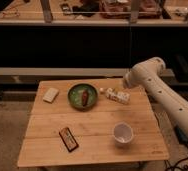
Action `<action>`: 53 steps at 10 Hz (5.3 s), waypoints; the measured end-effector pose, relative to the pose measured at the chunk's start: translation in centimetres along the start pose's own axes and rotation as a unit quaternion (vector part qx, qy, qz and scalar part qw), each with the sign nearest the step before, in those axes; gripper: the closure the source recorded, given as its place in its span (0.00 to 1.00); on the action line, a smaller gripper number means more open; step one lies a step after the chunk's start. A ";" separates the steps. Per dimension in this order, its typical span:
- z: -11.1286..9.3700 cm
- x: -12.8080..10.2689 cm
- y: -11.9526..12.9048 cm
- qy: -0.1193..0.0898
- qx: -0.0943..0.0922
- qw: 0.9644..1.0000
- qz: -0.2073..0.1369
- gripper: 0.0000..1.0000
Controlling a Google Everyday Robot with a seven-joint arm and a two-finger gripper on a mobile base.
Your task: Place the bottle in the ceramic bowl
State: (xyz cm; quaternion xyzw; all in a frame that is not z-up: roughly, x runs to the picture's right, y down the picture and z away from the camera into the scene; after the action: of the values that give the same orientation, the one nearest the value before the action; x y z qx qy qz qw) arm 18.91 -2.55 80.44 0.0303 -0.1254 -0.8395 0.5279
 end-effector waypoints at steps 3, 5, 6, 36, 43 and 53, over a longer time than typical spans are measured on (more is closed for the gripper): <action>-0.3 0.4 -0.6 0.006 -0.002 1.000 -0.010 0.25; -0.7 1.0 -2.0 0.019 -0.005 0.998 -0.055 0.25; -0.2 1.4 -2.7 0.026 0.001 0.997 -0.074 0.25; 16.9 -5.8 1.9 -0.023 0.079 0.981 -0.174 0.48; 12.4 -1.5 1.2 0.031 0.121 0.983 -0.135 1.00; 8.4 6.5 -12.2 0.120 0.185 0.958 -0.184 1.00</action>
State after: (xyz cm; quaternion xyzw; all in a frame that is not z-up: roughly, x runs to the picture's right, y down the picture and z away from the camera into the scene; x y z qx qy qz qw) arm 3.77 -1.80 86.15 0.2504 -0.2061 -0.8745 0.3608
